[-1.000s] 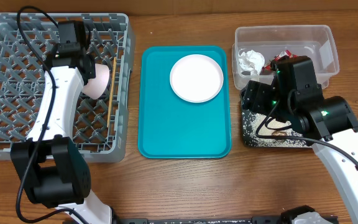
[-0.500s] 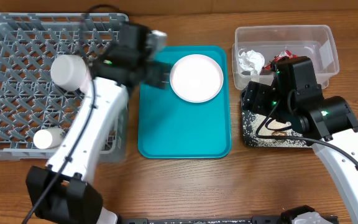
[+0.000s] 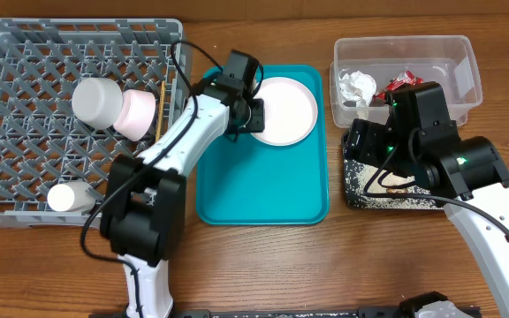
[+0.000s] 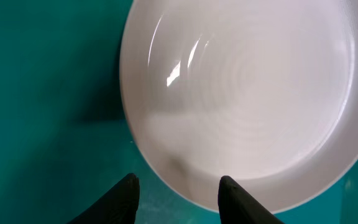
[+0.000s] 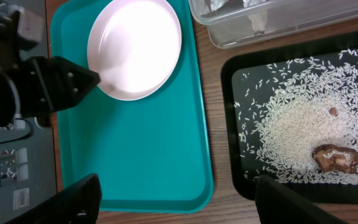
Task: Sort waste into correct bins and load items into the dishwasher
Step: 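Grasp the rim of the large white plate with the left gripper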
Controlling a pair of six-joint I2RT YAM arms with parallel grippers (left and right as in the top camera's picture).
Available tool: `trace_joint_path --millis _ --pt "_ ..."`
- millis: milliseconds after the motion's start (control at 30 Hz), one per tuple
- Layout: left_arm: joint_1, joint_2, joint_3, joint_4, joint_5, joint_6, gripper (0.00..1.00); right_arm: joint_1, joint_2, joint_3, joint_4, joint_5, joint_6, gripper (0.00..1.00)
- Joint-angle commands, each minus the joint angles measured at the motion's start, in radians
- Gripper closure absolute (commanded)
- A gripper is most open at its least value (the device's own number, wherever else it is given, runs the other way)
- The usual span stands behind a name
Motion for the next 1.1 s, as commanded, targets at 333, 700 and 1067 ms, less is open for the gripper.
trace_joint_path --millis 333,700,1067 --pt "0.006 0.126 0.005 -0.017 0.050 -0.098 0.94 -0.003 0.002 0.014 -0.035 -0.002 0.001 0.21" --pt "0.090 -0.155 0.165 -0.296 -0.234 0.003 0.96 -0.003 0.002 0.014 -0.041 -0.002 0.001 0.21" --pt "0.244 -0.448 0.204 -0.274 -1.161 0.366 0.96 -0.003 0.002 0.014 -0.032 -0.002 0.001 0.21"
